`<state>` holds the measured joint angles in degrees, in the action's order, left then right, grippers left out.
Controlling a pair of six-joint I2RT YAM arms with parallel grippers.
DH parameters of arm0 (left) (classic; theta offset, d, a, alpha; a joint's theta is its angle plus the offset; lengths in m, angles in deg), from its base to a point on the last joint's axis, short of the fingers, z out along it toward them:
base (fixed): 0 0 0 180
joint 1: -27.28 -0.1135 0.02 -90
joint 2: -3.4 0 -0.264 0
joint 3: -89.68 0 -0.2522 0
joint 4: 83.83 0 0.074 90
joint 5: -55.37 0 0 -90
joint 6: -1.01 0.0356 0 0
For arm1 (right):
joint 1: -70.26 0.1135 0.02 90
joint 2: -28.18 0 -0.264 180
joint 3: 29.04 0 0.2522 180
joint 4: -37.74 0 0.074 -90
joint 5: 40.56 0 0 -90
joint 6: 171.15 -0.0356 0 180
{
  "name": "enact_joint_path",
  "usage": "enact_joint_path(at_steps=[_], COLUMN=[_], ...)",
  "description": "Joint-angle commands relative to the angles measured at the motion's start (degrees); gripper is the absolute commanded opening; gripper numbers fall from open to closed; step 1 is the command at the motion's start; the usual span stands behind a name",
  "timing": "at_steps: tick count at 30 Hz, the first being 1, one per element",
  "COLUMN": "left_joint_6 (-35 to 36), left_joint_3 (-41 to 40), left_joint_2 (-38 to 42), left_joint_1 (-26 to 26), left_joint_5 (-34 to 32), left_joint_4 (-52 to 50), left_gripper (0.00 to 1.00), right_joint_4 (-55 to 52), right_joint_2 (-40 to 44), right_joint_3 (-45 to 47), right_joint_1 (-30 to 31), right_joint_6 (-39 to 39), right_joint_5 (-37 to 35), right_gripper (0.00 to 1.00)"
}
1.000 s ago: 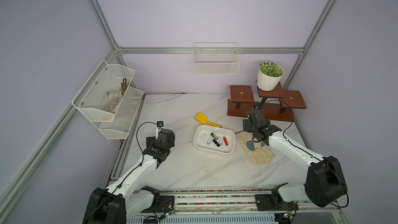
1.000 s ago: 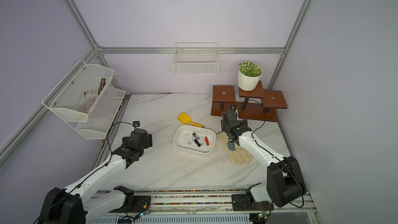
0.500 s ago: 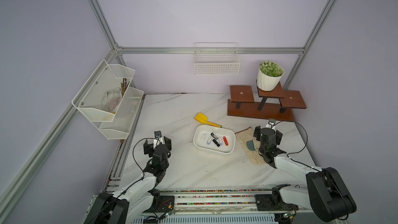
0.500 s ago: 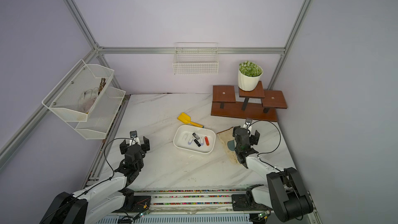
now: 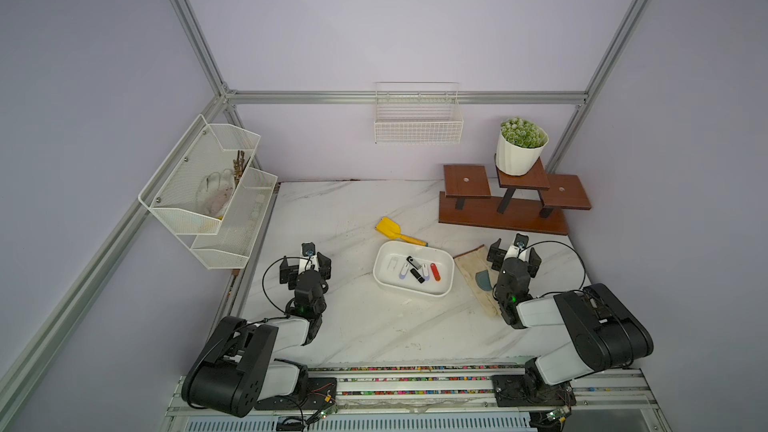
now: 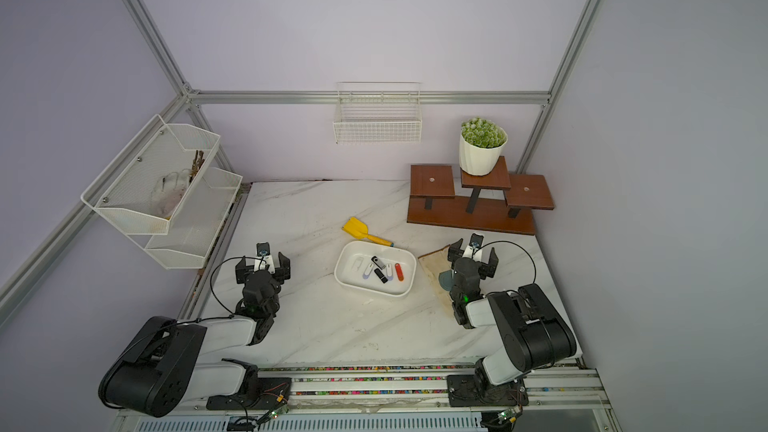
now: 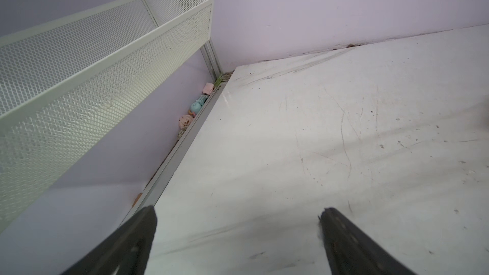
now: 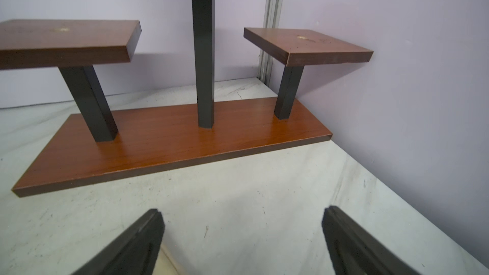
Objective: Put the usb flash drive into the storage box
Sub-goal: Reset both arms
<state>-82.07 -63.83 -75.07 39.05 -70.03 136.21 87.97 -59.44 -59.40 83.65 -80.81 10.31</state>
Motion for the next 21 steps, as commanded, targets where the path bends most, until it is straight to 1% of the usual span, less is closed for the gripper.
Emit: enact_joint_path(at_steps=[1, 2, 3, 4, 6, 7, 8, 9, 10, 11, 12, 14, 15, 21], left_joint_6=[-1.03, -0.88, -0.78, -1.54, -3.17, -3.53, -3.81, -4.23, -5.49, -8.2, -9.29, -8.87, -8.01, -8.41], left_joint_3=[4.55, 5.43, 5.0, 4.77, 4.59, 4.42, 4.76, 5.51, 6.66, 8.0, 9.29, 7.83, 7.66, 8.18], left_joint_2=[-6.8, -9.76, -11.01, -10.34, -7.95, -7.89, -8.62, -9.32, -9.52, -9.46, -10.78, -11.99, -12.29, -11.61], left_joint_1=[-1.37, -1.63, -2.3, -2.37, -2.58, -3.18, -4.0, -4.83, -6.14, -7.72, -8.85, -9.09, -8.8, -8.61], left_joint_5=[6.03, 4.35, 4.38, 4.67, 4.73, 5.91, 7.17, 8.15, 9.62, 10.88, 11.32, 12.03, 11.9, 11.58], left_joint_4=[5.93, 8.9, 12.01, 11.09, 7.27, 7.13, 7.53, 6.85, 4.56, -0.48, -1.34, 3.71, 4.31, 2.41], left_gripper=[1.0, 1.0, 1.0, 1.0, 1.0, 1.0, 1.0, 1.0, 1.0, 1.0, 1.0, 1.0, 1.0, 1.0], right_joint_4=[5.12, 5.82, 7.27, 11.11, 20.06, 24.83, 30.71, 28.13, 25.5, 23.65, 22.55, 20.46, 19.75, 19.42], right_joint_2=[0.07, 0.26, 0.41, 0.58, 0.37, -1.93, -5.92, -6.03, -5.94, -5.98, -5.97, -5.39, -5.24, -5.15], right_joint_3=[0.06, 0.6, 1.55, 3.67, 9.36, 12.0, 12.46, 10.22, 8.77, 7.52, 6.93, 6.34, 6.02, 5.96], right_joint_1=[0.28, 0.27, 0.27, 0.24, 0.3, -0.06, 0.18, 0.73, 0.35, -0.21, -0.41, -0.78, -0.98, -1.12], right_joint_6=[1.15, 1.3, 1.53, 1.89, 3.18, 4.71, 5.98, 5.97, 5.06, 4.43, 4.09, 3.55, 3.31, 3.2], right_joint_5=[0.95, 1.76, 2.19, 3.2, 10.13, 15.05, 14.76, 12.74, 12.13, 11.81, 11.8, 12.02, 12.14, 12.24], right_gripper=[0.99, 0.99, 0.99, 0.99, 0.99, 0.99, 0.99, 0.99, 0.99, 0.99, 0.99, 0.99, 0.99, 0.99])
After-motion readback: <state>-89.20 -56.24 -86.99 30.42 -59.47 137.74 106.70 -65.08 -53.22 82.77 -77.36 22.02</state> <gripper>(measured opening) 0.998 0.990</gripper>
